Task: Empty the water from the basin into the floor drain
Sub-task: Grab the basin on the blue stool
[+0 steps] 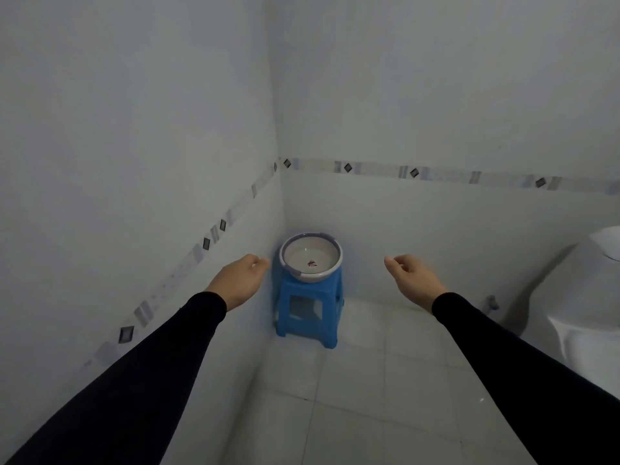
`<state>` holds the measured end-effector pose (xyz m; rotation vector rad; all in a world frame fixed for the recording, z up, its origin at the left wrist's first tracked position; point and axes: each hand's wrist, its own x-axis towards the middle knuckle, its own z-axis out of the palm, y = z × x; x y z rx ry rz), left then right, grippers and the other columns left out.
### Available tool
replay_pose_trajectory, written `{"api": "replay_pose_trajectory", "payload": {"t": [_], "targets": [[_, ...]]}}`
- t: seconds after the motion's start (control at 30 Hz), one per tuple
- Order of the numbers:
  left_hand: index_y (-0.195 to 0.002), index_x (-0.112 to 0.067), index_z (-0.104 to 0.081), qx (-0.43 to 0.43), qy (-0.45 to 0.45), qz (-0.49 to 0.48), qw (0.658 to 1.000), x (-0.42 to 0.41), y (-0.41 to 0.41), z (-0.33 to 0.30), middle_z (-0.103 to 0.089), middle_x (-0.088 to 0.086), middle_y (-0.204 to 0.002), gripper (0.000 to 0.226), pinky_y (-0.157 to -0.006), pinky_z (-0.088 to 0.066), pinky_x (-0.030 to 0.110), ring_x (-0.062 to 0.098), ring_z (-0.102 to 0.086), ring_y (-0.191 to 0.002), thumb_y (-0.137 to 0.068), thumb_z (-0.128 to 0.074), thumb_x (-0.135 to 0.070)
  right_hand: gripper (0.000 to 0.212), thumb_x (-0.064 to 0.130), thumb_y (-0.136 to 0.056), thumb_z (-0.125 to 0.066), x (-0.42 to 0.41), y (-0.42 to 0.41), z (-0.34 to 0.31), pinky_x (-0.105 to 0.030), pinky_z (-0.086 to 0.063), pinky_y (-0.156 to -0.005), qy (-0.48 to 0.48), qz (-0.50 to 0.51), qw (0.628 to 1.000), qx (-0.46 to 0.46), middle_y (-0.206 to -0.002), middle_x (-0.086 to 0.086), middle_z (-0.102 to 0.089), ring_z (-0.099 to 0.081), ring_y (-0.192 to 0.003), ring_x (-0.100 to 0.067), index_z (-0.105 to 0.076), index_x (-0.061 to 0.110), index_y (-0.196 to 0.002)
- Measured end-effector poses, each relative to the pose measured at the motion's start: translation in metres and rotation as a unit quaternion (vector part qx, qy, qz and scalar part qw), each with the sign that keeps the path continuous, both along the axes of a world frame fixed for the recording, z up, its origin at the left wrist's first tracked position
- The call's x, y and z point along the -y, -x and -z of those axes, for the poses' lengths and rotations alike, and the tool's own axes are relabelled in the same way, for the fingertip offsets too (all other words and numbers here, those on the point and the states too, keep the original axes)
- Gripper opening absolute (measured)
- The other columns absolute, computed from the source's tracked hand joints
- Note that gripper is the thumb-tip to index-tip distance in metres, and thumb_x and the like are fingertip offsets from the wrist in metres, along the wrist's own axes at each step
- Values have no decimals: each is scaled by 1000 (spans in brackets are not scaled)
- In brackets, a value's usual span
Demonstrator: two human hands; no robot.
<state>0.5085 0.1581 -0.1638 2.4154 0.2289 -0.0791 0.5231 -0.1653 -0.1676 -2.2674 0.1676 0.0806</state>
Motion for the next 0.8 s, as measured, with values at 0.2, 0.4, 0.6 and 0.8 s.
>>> {"api": "replay_pose_trajectory", "payload": {"t": [0.2,0.4,0.6,0.8], "targets": [[-147,-13,-36,-34,-35,9,999,6,-87,22,-44,11,-150,66,-97,-31,30,27,-42,-134,-96,-33,-55,57,51,-93,-45,0,-99,18,-31,-40,-88,39,-20,999,-24,-129,-12,-58,-55,-115,-27,-50,10,-133],[-147,-13,-37,-42,-82,30,995,-3,-191,44,-46,14,-147,68,-94,-34,31,29,-47,-129,-95,-36,-57,55,46,-94,-47,-16,-186,37,-33,-41,-98,137,-82,987,-12,-135,-14,-52,-53,-119,-26,-46,11,-136],[-136,-9,-47,-65,-85,58,992,-13,-304,82,-52,16,-138,63,-84,-34,30,30,-51,-120,-94,-38,-55,56,47,-94,-46,-41,-280,71,-33,-41,-99,212,-119,970,-22,-140,-12,-45,-51,-121,-26,-42,13,-139],[-131,-8,-51,-127,-63,71,987,-30,-413,126,-58,17,-131,58,-81,-34,27,31,-55,-114,-95,-40,-52,57,49,-93,-46,-67,-378,120,-32,-40,-98,206,-99,969,-93,-139,-13,-46,-52,-120,-27,-42,14,-138]]}}
